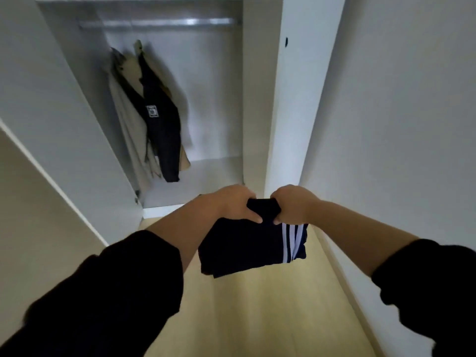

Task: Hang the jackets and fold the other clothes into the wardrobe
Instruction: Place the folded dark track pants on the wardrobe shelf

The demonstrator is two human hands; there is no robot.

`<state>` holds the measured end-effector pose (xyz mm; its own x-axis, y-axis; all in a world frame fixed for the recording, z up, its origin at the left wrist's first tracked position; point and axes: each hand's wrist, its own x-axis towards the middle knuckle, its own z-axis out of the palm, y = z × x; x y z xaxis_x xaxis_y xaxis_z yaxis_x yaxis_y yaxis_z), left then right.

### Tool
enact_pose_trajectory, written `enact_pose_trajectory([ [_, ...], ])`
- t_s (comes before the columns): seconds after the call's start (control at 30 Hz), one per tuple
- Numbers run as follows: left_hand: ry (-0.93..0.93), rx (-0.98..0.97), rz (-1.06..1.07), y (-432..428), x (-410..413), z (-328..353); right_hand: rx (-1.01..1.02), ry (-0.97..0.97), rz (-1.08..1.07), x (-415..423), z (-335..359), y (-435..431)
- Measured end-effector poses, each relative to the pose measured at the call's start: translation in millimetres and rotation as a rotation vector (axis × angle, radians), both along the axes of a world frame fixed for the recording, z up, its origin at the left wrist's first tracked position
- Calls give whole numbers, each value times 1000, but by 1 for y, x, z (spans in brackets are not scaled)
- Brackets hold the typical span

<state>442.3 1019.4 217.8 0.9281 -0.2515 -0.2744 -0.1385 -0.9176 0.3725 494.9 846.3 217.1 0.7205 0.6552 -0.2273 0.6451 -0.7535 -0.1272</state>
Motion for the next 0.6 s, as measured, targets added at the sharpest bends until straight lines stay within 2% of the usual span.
enact_pose_trajectory([
  [0.17,-46,140,52,104,-4,133,43,-141,88,17,134,88],
  [0.33,-268,302,86,174,23,228,124,-298,125,50,219,149],
  [0.47,-378,328,141,216,57,275,162,-421,117,94,262,194],
  [0.6,-449,393,230,274,98,293,188,-488,136,153,286,249],
])
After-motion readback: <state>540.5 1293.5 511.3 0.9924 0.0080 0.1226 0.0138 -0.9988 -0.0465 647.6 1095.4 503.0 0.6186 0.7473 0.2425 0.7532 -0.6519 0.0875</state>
